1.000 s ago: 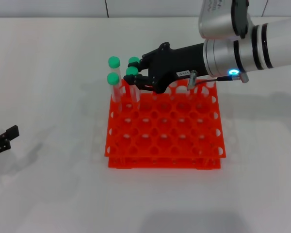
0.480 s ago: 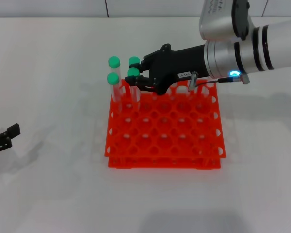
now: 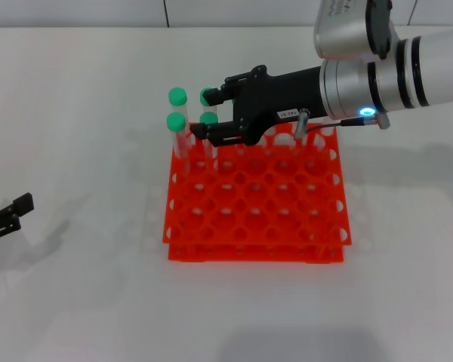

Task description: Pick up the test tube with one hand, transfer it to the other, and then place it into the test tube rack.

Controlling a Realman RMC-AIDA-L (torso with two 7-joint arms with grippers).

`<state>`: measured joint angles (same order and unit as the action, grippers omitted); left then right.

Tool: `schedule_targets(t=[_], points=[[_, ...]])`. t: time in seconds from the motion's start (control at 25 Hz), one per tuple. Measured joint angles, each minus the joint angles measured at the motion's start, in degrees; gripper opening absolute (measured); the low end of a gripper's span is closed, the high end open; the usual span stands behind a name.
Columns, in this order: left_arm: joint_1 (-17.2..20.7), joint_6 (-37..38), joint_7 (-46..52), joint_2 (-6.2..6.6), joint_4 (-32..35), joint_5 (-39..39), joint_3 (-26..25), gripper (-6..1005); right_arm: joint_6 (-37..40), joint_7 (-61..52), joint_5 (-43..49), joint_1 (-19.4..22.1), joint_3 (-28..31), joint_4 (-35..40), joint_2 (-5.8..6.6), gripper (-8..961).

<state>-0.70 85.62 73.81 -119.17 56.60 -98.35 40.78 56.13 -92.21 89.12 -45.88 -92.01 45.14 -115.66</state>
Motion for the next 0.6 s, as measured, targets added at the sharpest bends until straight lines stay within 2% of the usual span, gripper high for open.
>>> schedule_targets(t=[0.16,0.28,0.6], points=[[0.1,0.0,0.0,-0.01,0.0,0.0,0.0,872,1.5,-0.2,0.0,0.0,0.3,0.0,0.10,594],[0.1,0.1,-0.2,0.00,0.0,0.0,0.0,872,5.3,-0.6,0.0,0.5,2.1,0.7,0.31,597],[-0.8,1.6,-1.0,0.11,-0.6,-0.1,-0.1,872,13.1,4.4,0.4,10.8,12.6,6.7,0.51,614]])
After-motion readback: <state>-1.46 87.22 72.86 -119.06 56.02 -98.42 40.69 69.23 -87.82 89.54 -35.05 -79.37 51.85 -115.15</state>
